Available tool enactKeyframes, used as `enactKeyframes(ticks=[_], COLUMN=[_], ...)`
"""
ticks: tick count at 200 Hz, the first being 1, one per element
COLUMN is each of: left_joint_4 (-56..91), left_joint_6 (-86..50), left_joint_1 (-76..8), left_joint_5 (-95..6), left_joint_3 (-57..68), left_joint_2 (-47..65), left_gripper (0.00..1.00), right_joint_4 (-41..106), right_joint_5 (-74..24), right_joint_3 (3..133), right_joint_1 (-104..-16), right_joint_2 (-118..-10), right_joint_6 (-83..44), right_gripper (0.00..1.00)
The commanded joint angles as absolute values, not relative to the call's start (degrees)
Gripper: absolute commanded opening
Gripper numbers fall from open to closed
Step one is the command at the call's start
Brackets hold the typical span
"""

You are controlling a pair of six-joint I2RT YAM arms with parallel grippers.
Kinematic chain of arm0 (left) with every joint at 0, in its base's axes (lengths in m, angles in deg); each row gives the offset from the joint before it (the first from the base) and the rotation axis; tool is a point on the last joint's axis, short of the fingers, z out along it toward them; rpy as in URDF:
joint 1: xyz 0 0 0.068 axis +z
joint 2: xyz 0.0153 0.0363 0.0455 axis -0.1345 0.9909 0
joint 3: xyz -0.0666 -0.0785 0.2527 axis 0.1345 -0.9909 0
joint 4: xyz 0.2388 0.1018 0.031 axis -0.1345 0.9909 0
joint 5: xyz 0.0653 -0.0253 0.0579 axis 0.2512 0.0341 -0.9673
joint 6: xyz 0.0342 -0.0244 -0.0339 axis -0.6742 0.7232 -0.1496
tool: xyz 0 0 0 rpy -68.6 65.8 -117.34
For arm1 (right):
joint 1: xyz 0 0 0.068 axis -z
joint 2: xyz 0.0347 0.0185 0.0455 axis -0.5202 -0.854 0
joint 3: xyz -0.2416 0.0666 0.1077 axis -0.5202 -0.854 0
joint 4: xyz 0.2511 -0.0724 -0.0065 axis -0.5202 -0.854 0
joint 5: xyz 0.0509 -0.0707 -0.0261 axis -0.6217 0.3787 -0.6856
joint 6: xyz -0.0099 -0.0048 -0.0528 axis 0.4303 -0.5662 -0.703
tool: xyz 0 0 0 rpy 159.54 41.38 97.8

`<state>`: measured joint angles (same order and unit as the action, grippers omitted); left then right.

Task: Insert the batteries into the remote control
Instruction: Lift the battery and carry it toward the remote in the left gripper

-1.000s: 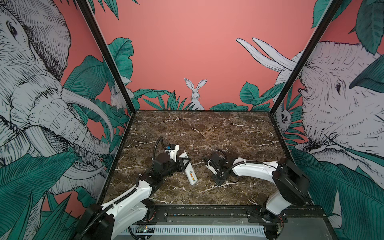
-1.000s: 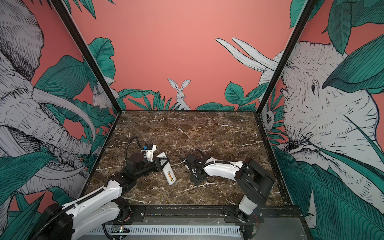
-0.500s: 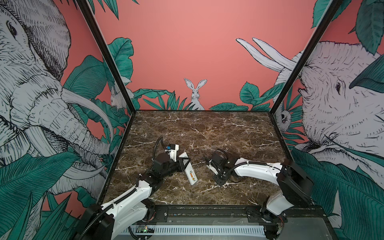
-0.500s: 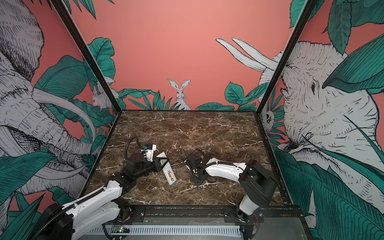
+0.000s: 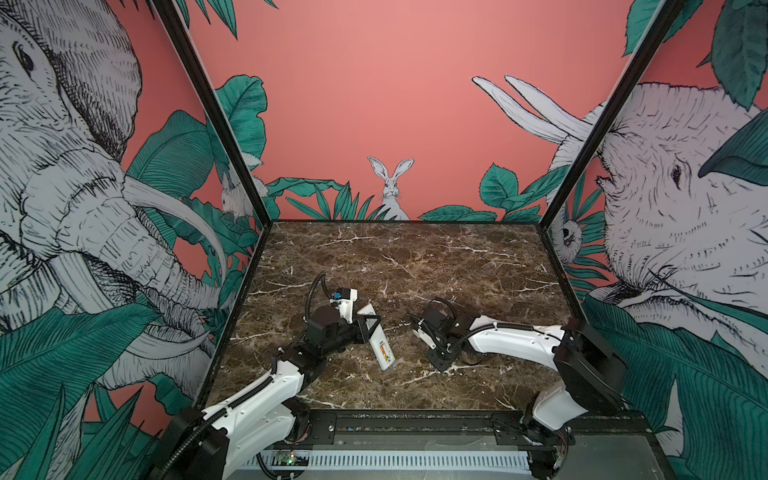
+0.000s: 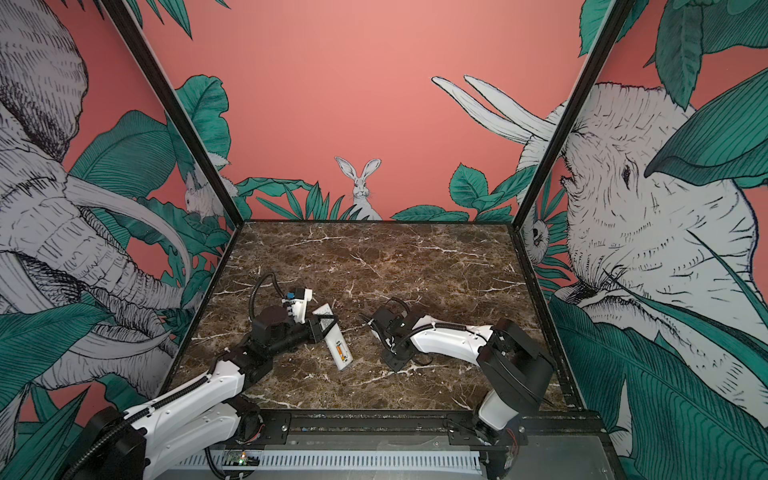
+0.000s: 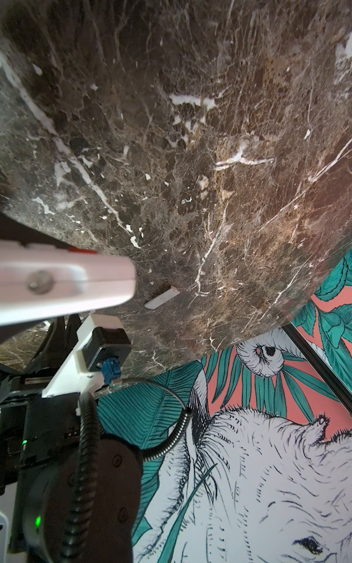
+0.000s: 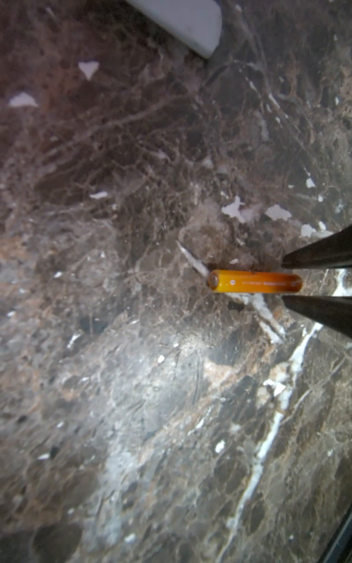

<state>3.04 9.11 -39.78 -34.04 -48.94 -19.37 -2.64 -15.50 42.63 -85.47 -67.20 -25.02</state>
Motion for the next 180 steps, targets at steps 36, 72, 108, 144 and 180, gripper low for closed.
enactKeyframes(ticks=[36,72,108,144,180], left_joint_4=[1.35,1.53,1.36,0.04,-3.61], left_joint_6=[9.46,9.44,9.56,9.78,10.79], left_joint_1=[-39.40,-39.46,-39.44,-39.41,-39.37], left_joint_5=[-34.32,-34.41,-34.67,-34.79,-35.10], left_joint_3=[-49.06,-49.21,-49.50,-49.70,-50.39], left_joint_2=[-20.40,-20.69,-20.86,-20.51,-19.53], left_gripper=[0.00,0.00,0.00,0.00,0.00], right_joint_4=[-2.29,-2.07,-2.34,0.24,-0.32], right_joint_5=[-15.40,-15.41,-15.32,-17.19,-17.36], right_joint_3=[42.07,41.85,41.86,40.81,41.77], right_joint_1=[-85.84,-85.79,-85.83,-86.25,-86.96], right_joint_2=[-69.55,-69.49,-68.84,-63.38,-57.91], right_joint_6=[-24.99,-24.97,-24.98,-25.53,-24.23], right_gripper=[0.19,0.16,0.08,0.01,0.00])
